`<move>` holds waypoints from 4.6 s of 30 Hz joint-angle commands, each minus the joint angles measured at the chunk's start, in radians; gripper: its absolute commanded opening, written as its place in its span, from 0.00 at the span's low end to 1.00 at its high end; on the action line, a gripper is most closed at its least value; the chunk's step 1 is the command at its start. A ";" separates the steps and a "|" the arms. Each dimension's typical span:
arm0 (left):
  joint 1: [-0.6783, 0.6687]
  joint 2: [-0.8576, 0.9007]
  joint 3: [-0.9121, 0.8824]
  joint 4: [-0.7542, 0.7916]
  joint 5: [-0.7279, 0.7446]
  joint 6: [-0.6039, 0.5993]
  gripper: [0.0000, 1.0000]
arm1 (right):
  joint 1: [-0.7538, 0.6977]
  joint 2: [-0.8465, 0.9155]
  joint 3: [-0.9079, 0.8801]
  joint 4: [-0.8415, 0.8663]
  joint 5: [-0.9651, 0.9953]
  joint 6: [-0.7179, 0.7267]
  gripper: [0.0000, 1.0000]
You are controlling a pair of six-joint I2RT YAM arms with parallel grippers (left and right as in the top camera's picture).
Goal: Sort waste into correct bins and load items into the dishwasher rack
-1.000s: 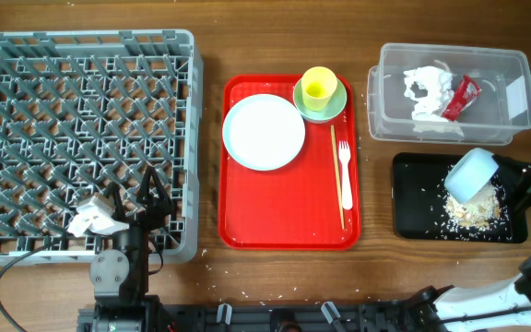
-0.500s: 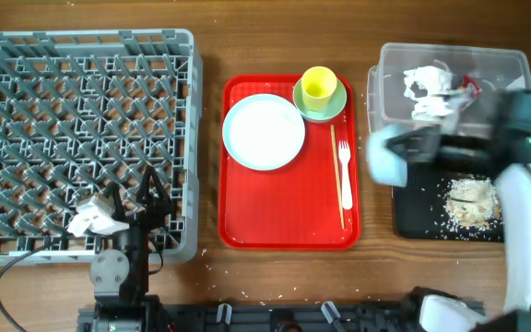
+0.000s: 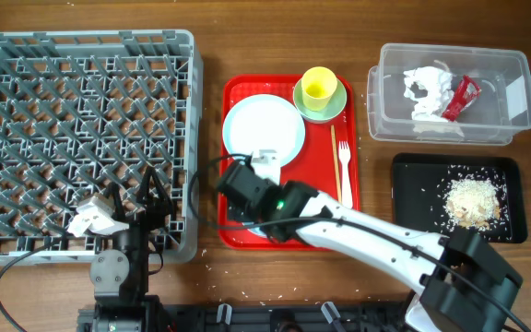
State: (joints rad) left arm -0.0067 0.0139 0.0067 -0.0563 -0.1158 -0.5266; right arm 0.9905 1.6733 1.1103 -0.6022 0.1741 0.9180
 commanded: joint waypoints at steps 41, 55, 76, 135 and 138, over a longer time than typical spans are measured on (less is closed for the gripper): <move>-0.821 1.558 1.280 -0.898 0.386 0.127 0.66 | -0.990 -0.351 0.204 -0.338 -0.014 -0.130 1.00; -0.951 1.830 1.252 -0.848 -0.067 -0.272 0.49 | -0.990 -0.351 0.204 -0.338 -0.014 -0.130 1.00; -1.007 1.831 1.207 -0.789 -0.041 -0.262 0.04 | -0.990 -0.351 0.204 -0.338 -0.014 -0.130 1.00; 0.698 1.878 1.332 -0.034 1.345 -0.133 0.18 | -0.990 -0.351 0.204 -0.338 -0.014 -0.130 1.00; 0.563 1.792 1.332 -0.191 1.213 0.031 0.04 | -0.990 -0.351 0.204 -0.338 -0.014 -0.130 1.00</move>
State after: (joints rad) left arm 0.6739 1.8900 1.3418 -0.1482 1.2102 -0.6411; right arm 0.0029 1.3186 1.3045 -0.9413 0.1577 0.7982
